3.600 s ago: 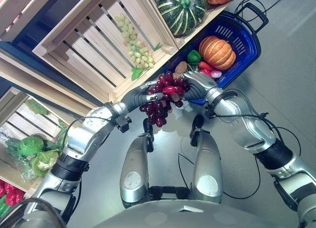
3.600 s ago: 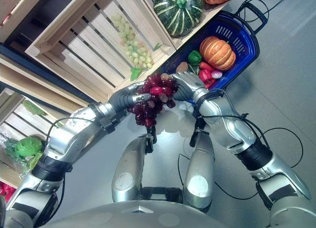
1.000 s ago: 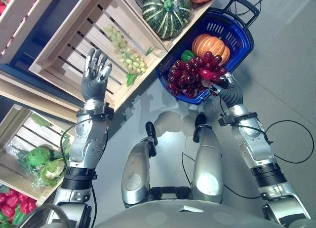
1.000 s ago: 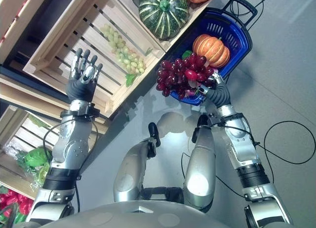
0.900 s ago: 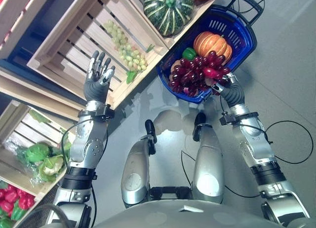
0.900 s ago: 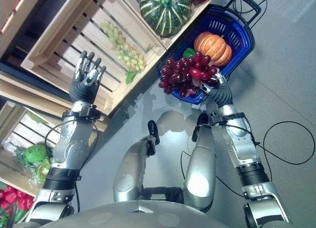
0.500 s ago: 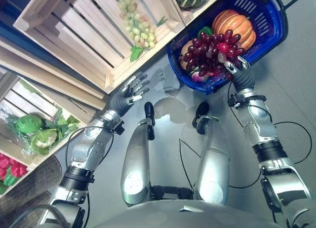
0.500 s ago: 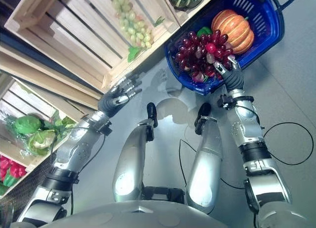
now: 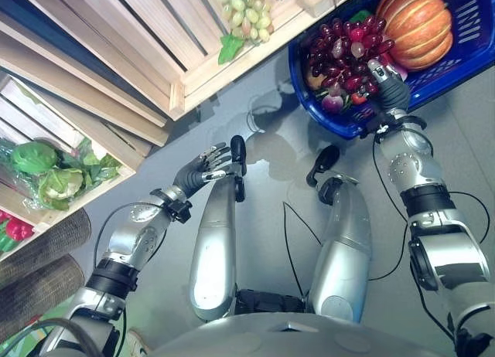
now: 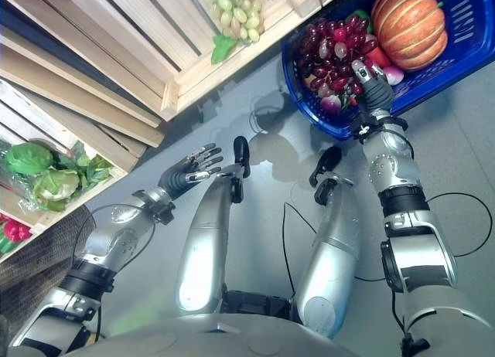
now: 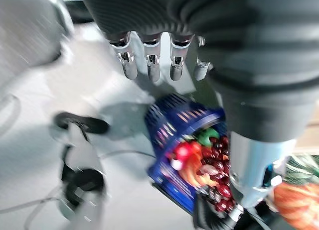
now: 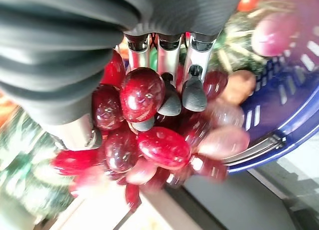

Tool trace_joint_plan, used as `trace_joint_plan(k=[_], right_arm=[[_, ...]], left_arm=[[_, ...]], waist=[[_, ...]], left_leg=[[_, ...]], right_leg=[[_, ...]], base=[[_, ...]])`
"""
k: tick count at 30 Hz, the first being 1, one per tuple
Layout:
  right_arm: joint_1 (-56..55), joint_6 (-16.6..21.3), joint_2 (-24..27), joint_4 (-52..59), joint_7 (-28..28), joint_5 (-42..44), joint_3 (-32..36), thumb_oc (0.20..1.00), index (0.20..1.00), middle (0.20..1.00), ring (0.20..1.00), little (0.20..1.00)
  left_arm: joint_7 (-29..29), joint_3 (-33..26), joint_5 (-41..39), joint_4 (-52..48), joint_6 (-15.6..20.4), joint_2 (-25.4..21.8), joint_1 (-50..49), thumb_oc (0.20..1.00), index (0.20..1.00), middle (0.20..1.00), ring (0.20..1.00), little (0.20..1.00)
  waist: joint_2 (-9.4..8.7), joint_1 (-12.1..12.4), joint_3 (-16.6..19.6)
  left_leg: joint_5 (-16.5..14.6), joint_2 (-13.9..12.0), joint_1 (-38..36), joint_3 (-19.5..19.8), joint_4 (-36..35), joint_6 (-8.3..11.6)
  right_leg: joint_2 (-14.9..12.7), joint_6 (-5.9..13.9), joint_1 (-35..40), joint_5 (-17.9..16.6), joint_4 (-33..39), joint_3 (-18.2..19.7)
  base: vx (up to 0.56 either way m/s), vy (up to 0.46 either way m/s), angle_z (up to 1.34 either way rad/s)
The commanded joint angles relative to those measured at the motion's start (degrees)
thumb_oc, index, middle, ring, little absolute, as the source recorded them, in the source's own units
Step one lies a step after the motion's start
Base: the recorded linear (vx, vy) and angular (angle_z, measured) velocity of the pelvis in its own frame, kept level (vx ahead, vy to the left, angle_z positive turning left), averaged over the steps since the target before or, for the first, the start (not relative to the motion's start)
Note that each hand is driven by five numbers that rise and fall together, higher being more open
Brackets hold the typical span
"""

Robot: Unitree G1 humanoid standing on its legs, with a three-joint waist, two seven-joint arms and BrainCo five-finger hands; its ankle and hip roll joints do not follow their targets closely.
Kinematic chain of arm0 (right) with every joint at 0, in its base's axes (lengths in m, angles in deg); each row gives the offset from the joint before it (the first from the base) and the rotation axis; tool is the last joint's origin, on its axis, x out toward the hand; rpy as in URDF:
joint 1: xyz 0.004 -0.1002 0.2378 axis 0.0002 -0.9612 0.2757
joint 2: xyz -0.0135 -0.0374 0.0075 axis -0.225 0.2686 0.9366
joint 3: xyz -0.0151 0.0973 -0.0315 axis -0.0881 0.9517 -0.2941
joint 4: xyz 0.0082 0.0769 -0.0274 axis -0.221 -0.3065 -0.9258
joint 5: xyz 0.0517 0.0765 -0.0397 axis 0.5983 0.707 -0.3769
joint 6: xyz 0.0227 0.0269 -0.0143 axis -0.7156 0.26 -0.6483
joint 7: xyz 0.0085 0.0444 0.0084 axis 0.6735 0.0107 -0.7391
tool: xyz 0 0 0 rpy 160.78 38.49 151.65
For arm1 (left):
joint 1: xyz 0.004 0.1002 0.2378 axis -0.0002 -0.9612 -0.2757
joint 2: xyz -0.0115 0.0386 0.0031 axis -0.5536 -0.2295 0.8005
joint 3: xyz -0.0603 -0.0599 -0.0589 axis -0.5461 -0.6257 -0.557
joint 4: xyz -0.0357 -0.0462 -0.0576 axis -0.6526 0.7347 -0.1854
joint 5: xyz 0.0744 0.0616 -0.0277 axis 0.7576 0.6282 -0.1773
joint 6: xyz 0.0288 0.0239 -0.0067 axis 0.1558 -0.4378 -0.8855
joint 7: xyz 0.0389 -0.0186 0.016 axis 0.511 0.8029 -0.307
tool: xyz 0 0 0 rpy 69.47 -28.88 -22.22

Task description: Pick up fruits and vegetables into the basket

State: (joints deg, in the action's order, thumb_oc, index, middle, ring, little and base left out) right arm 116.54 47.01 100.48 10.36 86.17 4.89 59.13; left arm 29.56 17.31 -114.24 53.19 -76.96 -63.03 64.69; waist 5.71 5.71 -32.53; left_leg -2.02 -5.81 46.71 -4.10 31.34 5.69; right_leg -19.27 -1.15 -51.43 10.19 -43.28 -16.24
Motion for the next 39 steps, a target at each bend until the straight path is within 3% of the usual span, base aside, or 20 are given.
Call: trace_joint_plan(k=[1, 9, 15, 16, 19, 21, 24, 27, 31, 35, 37, 39], right_arm=[[1.2, 0.0, 5.2, -2.1, 0.6, 6.1, 1.7, 0.2, 0.2, 0.2, 0.2, 0.2], [4.4, -2.7, 5.9, -10.5, -1.0, 14.1, 3.1, 0.2, 0.2, 0.2, 0.2, 0.2], [5.2, -2.6, 5.7, -13.6, -3.5, 18.1, 4.4, 0.2, 0.2, 0.2, 0.2, 0.2], [5.4, -1.6, 5.7, -13.9, -4.4, 17.9, 4.6, 1.0, 1.0, 1.0, 1.0, 1.0], [5.4, 1.9, 5.5, -13.3, -3.2, 16.0, 4.8, 1.0, 1.0, 1.0, 1.0, 1.0], [4.5, 4.8, 5.6, -11.6, -2.8, 9.2, 4.2, 1.0, 1.0, 1.0, 1.0, 1.0], [2.7, 5.5, 5.8, -8.3, -4.2, -0.4, 2.8, 1.0, 1.0, 1.0, 1.0, 1.0], [-0.5, 4.0, 6.0, -4.8, -7.8, -12.1, 0.7, 1.0, 1.0, 1.0, 1.0, 1.0], [-6.5, 0.7, 4.9, 0.8, -10.3, -21.0, -1.5, 1.0, 1.0, 1.0, 1.0, 1.0], [-12.3, -1.1, 3.1, 5.8, -14.2, -26.5, -2.3, 1.0, 1.0, 1.0, 1.0, 1.0], [-15.9, -1.2, 2.0, 9.5, -16.3, -29.1, -2.5, 1.0, 1.0, 1.0, 1.0, 1.0], [-20.6, -1.1, 0.6, 14.6, -18.7, -33.2, -2.8, 1.0, 1.0, 1.0, 1.0, 1.0]], left_arm=[[1.9, 3.2, 0.4, -1.1, 3.1, 0.8, -1.0, 1.0, 1.0, 1.0, 1.0, 1.0], [2.8, 4.4, 0.5, -1.3, 5.2, 0.4, 0.1, 1.0, 1.0, 1.0, 1.0, 1.0], [2.9, 5.0, 1.8, -1.4, 7.5, 0.6, 0.6, 1.0, 1.0, 1.0, 1.0, 1.0], [2.5, 5.2, 2.4, -1.9, 8.1, 0.8, 0.6, 1.0, 1.0, 1.0, 1.0, 1.0], [2.4, 5.2, 3.1, -2.9, 9.8, 0.8, 0.5, 1.0, 1.0, 1.0, 1.0, 1.0], [1.6, 4.7, 4.3, -4.5, 12.6, 0.4, 0.5, 1.0, 1.0, 1.0, 1.0, 1.0], [0.0, 3.4, 6.6, -7.0, 15.8, -0.4, 0.4, 1.0, 1.0, 1.0, 1.0, 1.0], [-0.9, 1.8, 9.2, -9.5, 19.8, -1.2, 0.5, 1.0, 1.0, 1.0, 1.0, 1.0], [-2.5, -0.6, 13.3, -12.7, 24.4, -2.0, 0.1, 1.0, 1.0, 1.0, 1.0, 1.0], [-7.2, -2.2, 26.9, -14.6, 31.6, -3.8, 0.4, 1.0, 1.0, 1.0, 1.0, 1.0], [-15.9, -2.6, 38.2, -15.7, 35.9, -5.5, 0.5, 1.0, 1.0, 1.0, 1.0, 1.0], [-25.6, -4.4, 51.7, -17.1, 37.8, -7.8, 0.8, 1.0, 1.0, 1.0, 1.0, 1.0]], waist=[[6.15, -0.8, 2.7], [8.12, -0.7, 2.7], [8.73, -0.9, 2.7], [8.93, -1.0, 2.7], [9.2, -1.1, 2.7], [9.21, -1.4, 2.7], [8.83, -1.6, 2.7], [8.15, -2.2, 2.7], [6.91, -3.1, 2.7], [5.69, -4.2, 2.7], [5.12, -5.0, 2.7], [4.52, -6.2, 2.7]], left_leg=[[-5.6, 0.6, 1.6, -3.5, 1.7, -4.51], [-5.9, 1.1, 4.7, -3.3, 2.4, -4.71], [-5.6, 1.4, 5.1, -3.3, 1.9, -4.56], [-5.5, 1.5, 5.0, -3.4, 1.6, -4.45], [-5.3, 1.6, 4.8, -3.4, 1.1, -4.35], [-4.9, 1.8, 4.1, -3.5, 0.3, -4.15], [-4.5, 1.9, 3.1, -3.6, -0.6, -3.94], [-4.1, 2.0, 1.6, -3.8, -1.7, -3.76], [-3.8, 1.9, -1.0, -4.2, -2.9, -3.46], [-3.7, 1.4, -3.7, -4.6, -4.2, -3.11], [-3.5, 1.2, -5.7, -4.8, -5.1, -2.95], [-3.5, 1.0, -7.9, -5.2, -5.9, -2.71]], right_leg=[[1.7, 5.53, -2.3, 1.0, -1.1, 4.5], [2.0, 5.48, -6.2, 0.9, -1.7, 6.1], [2.5, 5.45, -6.9, 0.5, -0.9, 6.7], [2.7, 5.38, -6.9, 0.5, -0.7, 6.9], [2.9, 5.33, -6.8, 0.3, -0.1, 7.1], [3.2, 5.39, -6.3, 0.0, 0.8, 7.1], [3.5, 5.43, -5.2, -0.4, 2.1, 7.0], [4.0, 5.54, -3.6, -1.0, 3.8, 6.8], [4.4, 5.64, -0.7, -1.5, 5.7, 6.4], [4.7, 5.9, 2.4, -1.9, 7.5, 6.3], [5.1, 6.15, 4.2, -2.0, 8.5, 6.6], [5.6, 6.46, 6.2, -1.9, 9.2, 7.0]], base=[[0.01, 0.029, 0.04], [0.0, 0.032, -0.02], [0.0, 0.003, -0.03], [0.0, 0.0, 0.0], [0.0, 0.0, 0.0], [-0.04, 0.004, 0.0], [-0.03, -0.012, -0.01], [-0.04, -0.012, -0.04], [-0.03, -0.012, -0.06], [-0.02, -0.009, -0.08], [0.0, 0.02, -0.08], [0.02, 0.063, -0.12]])
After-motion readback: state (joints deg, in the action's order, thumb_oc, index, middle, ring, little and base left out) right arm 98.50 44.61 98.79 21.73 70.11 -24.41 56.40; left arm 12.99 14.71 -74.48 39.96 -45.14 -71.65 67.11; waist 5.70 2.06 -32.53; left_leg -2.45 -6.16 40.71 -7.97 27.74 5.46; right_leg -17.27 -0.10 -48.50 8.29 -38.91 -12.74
